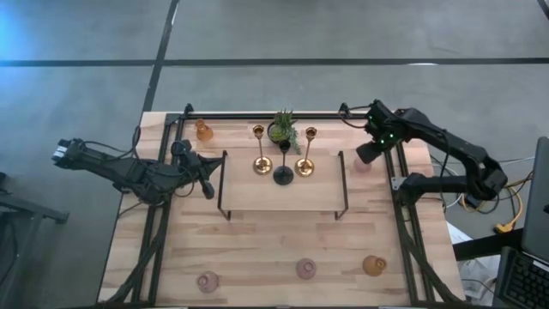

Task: Pick & Place candle stick holders
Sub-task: Put the top pink glass candle holder on the shelf

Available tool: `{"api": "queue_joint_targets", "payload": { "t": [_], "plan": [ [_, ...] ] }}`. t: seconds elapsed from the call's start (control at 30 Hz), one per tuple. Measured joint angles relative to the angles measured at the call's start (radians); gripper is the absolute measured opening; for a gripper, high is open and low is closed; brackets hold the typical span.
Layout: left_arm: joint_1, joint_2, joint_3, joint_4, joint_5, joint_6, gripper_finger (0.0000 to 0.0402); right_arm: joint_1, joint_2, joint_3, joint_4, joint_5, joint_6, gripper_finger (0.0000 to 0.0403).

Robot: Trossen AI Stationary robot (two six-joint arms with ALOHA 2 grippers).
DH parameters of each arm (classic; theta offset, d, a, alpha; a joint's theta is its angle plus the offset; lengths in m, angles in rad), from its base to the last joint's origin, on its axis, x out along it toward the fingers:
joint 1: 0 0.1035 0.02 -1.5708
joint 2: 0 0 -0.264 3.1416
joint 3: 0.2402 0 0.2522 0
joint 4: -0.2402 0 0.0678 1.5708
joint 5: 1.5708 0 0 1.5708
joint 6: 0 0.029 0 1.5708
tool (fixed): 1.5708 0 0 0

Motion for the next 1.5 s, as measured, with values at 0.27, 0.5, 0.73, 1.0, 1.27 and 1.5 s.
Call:
{"api": "queue_joint_targets", "payload": {
  "t": [0.27, 0.5, 0.73, 1.0, 1.27, 1.5],
  "plan": [
    [0.0, 0.0, 0.0, 0.0, 0.003, -0.001, 0.0005, -0.03, 0.0, -0.107, 0.076, 0.0, -0.014, 0.0091],
    [0.0, 0.0, 0.0, 0.0, 0.004, -0.002, 0.0005, -0.03, -0.001, -0.153, 0.12, 0.0, -0.026, 0.0091],
    [0.0, 0.0, 0.0, 0.0, 0.004, -0.007, 0.0005, -0.031, -0.001, -0.149, 0.122, -0.047, -0.049, 0.0035],
    [-0.001, 0.0, 0.0, 0.0, 0.004, -0.009, 0.0005, -0.031, 0.001, -0.101, 0.054, -0.039, -0.084, 0.0019],
    [-0.001, 0.0, 0.0, 0.0, 0.004, -0.013, 0.0005, -0.03, -0.013, 0.07, -0.108, -0.037, -0.115, 0.0019],
    [-0.001, 0.0, 0.0, 0.0, 0.004, -0.016, 0.0005, -0.029, -0.042, 0.403, -0.331, 0.002, -0.118, 0.0019]
  ]
}}
